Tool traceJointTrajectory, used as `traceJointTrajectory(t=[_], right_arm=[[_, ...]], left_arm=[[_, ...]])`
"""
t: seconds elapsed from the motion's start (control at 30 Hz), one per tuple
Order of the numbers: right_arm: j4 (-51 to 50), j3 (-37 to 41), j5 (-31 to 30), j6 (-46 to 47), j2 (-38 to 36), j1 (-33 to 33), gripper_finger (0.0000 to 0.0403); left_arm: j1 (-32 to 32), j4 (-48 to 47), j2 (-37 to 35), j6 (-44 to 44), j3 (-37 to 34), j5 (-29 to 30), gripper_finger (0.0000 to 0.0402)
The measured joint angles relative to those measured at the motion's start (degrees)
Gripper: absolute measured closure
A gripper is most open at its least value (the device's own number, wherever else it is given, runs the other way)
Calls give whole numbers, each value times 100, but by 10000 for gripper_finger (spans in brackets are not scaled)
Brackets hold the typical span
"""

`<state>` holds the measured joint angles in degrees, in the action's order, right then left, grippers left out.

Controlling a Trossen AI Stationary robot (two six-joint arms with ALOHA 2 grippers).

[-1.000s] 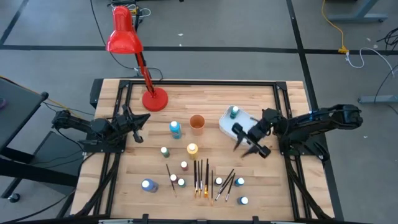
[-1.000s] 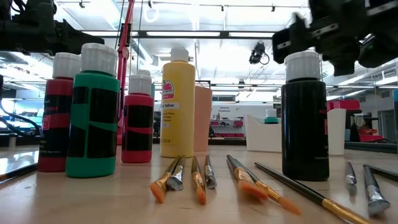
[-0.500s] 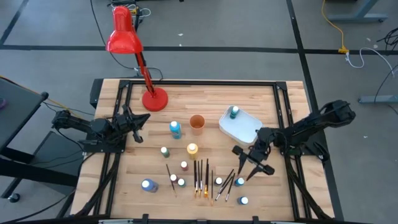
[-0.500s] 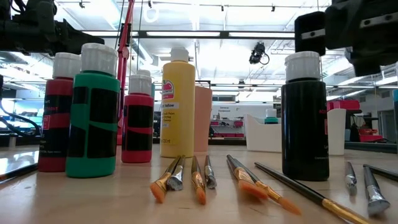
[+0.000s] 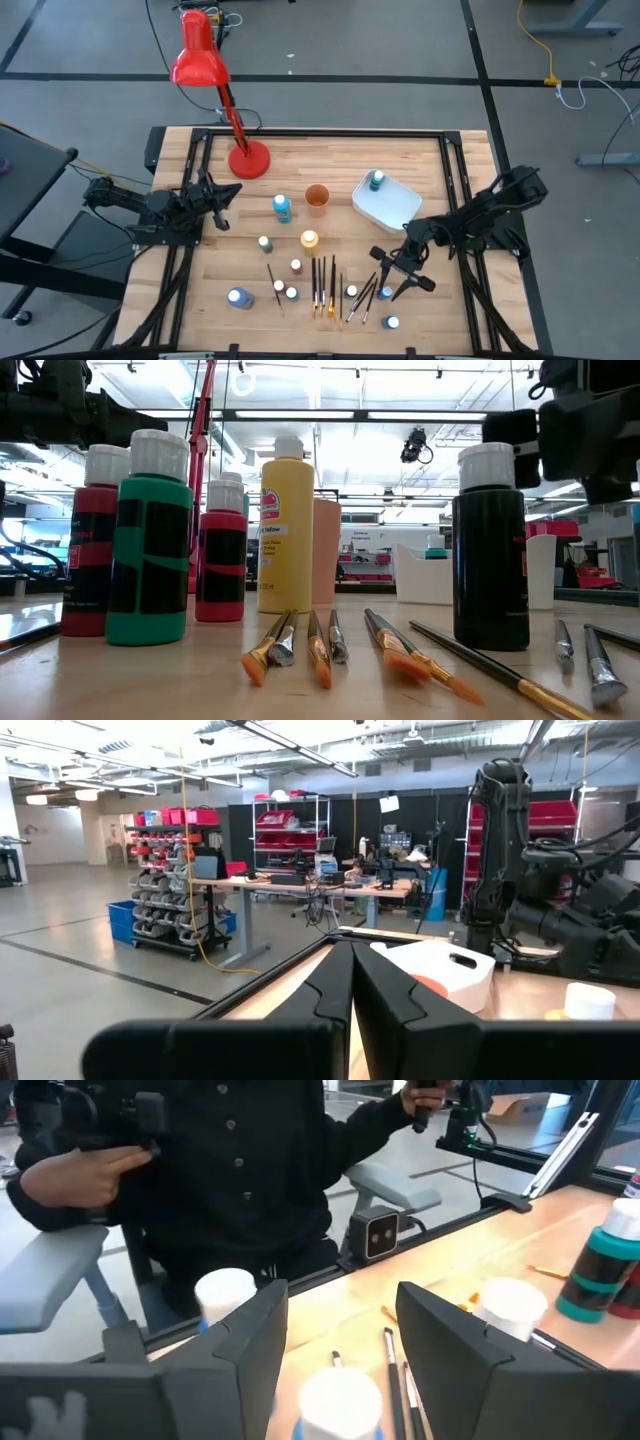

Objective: Pick & Place Paint Supplies
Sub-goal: Put the light blue paint bottle into the white bin

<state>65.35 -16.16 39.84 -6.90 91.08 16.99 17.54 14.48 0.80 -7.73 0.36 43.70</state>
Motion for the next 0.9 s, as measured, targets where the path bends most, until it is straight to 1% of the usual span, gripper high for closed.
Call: traceJointTrajectory(t=[0.3, 0.43, 0.5, 0.77, 0.9], right_arm=[[-238, -479, 95, 60, 675, 0, 211], [-268, -464, 582, 42, 670, 0, 211], [-212, -448, 716, 29, 672, 4, 211], [-26, -446, 450, -110, 670, -142, 211], [170, -446, 443, 48, 668, -199, 211]], left_arm=[[-2, -2, 0, 2, 0, -2, 386], [-1, -2, 0, 2, 0, 8, 386], [-2, -2, 0, 2, 0, 13, 386], [-2, 0, 0, 2, 0, 15, 386], [0, 0, 0, 2, 0, 15, 386]])
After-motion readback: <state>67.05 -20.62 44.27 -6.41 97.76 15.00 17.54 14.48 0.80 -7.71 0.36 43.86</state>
